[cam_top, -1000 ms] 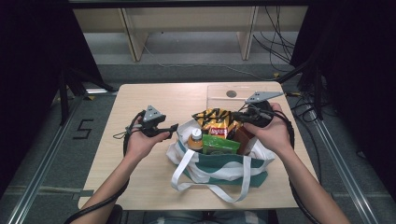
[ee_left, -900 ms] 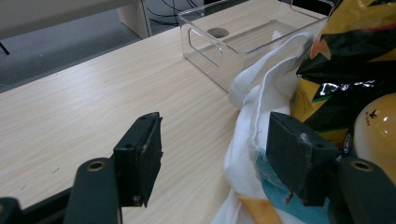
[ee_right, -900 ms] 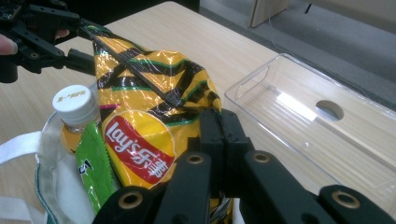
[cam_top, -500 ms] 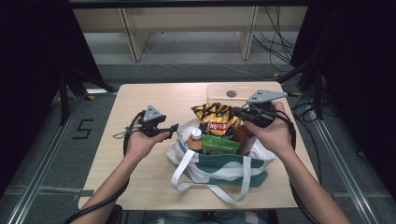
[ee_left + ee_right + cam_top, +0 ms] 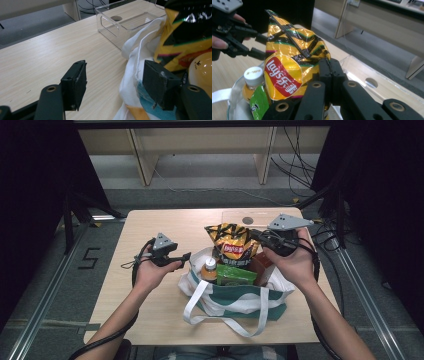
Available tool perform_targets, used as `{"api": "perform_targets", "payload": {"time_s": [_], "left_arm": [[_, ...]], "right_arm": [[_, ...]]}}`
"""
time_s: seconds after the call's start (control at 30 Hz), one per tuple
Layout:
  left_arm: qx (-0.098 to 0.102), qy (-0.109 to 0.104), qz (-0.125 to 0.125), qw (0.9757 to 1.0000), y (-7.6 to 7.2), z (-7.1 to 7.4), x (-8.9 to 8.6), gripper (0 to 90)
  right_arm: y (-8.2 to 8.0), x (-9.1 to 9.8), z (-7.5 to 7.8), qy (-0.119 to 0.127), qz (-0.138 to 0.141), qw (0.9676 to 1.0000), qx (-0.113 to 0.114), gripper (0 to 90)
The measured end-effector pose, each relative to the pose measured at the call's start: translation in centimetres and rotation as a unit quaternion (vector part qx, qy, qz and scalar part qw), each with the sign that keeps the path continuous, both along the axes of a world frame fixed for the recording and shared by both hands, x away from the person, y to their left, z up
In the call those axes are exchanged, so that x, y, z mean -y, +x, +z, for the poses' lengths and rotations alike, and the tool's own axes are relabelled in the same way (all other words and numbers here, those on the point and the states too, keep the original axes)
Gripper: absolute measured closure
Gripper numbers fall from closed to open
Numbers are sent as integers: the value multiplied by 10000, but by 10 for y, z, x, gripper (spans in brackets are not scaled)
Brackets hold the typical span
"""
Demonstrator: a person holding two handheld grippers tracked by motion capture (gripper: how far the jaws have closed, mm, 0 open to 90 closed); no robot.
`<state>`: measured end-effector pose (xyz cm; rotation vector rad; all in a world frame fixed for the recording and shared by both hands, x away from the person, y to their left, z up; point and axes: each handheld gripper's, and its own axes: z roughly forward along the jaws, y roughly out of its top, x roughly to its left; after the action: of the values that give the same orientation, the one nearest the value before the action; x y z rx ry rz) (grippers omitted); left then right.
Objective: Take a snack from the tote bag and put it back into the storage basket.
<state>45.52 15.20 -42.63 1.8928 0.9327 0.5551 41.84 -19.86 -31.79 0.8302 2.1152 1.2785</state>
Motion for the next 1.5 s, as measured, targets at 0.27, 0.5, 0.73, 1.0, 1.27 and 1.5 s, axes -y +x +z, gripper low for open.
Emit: {"api": "perform_targets", "payload": {"time_s": [0.27,0.5,0.73,1.0,1.27,1.5], "left_arm": [[2,-6,4,10000,0,0,0,356],[6,-1,4,10000,0,0,0,356],[4,16,-2,10000,0,0,0,356],[-8,9,-27,10000,0,0,1,357],[-9,6,-15,10000,0,0,1,357],[-4,11,1,10000,0,0,1,358]], "right_arm": [[-4,2,6,41,-56,9995,293,900],[-4,7,9,18,-86,9978,654,900],[-6,7,13,135,-182,9965,808,900],[-9,8,18,209,-215,9940,1047,900],[-10,8,21,230,-257,9927,1152,900],[-12,9,26,215,-295,9907,1310,900]]}}
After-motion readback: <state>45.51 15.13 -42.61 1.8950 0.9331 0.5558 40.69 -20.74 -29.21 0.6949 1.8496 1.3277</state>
